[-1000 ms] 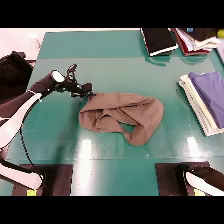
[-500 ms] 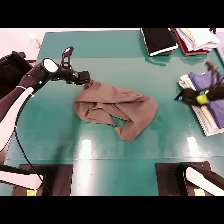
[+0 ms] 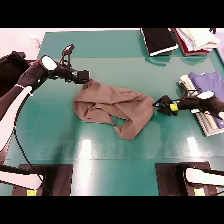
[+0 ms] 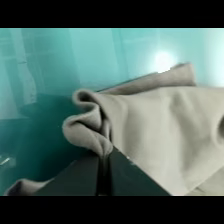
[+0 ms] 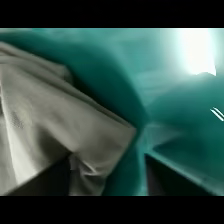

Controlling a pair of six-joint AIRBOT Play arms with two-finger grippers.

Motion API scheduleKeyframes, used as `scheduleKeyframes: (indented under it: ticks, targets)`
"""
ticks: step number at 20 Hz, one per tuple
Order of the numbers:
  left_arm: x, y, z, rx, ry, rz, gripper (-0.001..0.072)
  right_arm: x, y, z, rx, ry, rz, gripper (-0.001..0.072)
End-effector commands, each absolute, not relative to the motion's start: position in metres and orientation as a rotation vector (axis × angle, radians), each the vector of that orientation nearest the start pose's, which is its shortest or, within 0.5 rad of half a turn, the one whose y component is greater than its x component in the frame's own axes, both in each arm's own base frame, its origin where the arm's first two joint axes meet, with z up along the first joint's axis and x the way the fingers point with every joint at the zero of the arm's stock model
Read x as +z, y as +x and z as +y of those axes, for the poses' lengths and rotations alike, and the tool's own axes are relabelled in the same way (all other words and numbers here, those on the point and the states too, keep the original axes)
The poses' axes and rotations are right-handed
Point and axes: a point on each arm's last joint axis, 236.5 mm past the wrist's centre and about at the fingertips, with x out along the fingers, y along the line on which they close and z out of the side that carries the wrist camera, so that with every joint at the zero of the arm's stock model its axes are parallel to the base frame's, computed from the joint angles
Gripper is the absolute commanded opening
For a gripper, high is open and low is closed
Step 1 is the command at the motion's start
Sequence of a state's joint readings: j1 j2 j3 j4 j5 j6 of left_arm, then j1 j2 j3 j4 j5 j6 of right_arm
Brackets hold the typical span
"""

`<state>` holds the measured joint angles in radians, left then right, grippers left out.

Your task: Fold the shirts.

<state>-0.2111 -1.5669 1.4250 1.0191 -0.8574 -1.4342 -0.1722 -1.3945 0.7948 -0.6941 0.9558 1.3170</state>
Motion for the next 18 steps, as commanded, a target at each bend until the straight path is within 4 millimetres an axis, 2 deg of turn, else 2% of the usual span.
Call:
scheduleKeyframes:
  ticks: [1,2,3,4,5,6,7,9,11,13,14,15,16,18]
  targets:
    - [0.037,0.487,-0.201,-0.462,-0.31,1.001,0.0024,-0.082,0.385,0.112,0.28,0.796,1.271,0.0248]
    - [0.037,0.486,-0.201,-0.463,-0.309,1.004,0.0024,-0.075,0.392,0.116,0.306,0.75,1.254,0.0079]
    - [0.041,0.486,-0.201,-0.468,-0.305,1.003,0.0024,-0.064,0.4,0.119,0.334,0.69,1.228,0.0019]
    - [0.05,0.487,-0.201,-0.473,-0.29,0.988,0.0024,-0.05,0.405,0.119,0.354,0.627,1.199,0.0019]
    - [0.07,0.491,-0.197,-0.471,-0.258,0.944,0.0024,-0.032,0.411,0.117,0.372,0.554,1.159,0.0018]
    - [0.096,0.495,-0.193,-0.47,-0.226,0.883,0.0023,-0.006,0.416,0.112,0.39,0.475,1.11,0.0018]
    - [0.135,0.498,-0.187,-0.468,-0.188,0.799,0.0023,0.026,0.421,0.106,0.402,0.397,1.048,0.0018]
    - [0.223,0.488,-0.176,-0.464,-0.126,0.615,0.0024,0.104,0.422,0.096,0.415,0.26,0.892,0.0018]
    - [0.32,0.456,-0.164,-0.466,-0.095,0.413,0.0024,0.193,0.41,0.09,0.418,0.148,0.712,0.0018]
    - [0.406,0.405,-0.151,-0.47,-0.079,0.222,0.0023,0.276,0.384,0.087,0.416,0.064,0.542,0.0018]
    - [0.44,0.377,-0.145,-0.474,-0.075,0.142,0.0024,0.31,0.369,0.085,0.407,0.033,0.473,0.0018]
    - [0.471,0.346,-0.138,-0.477,-0.073,0.063,0.0024,0.341,0.351,0.083,0.393,0.009,0.409,0.0018]
    - [0.493,0.319,-0.132,-0.48,-0.071,0.001,0.0023,0.365,0.335,0.078,0.369,-0.008,0.356,0.0018]
    - [0.522,0.272,-0.123,-0.484,-0.067,-0.088,0.0023,0.4,0.307,0.065,0.303,-0.036,0.289,0.0018]
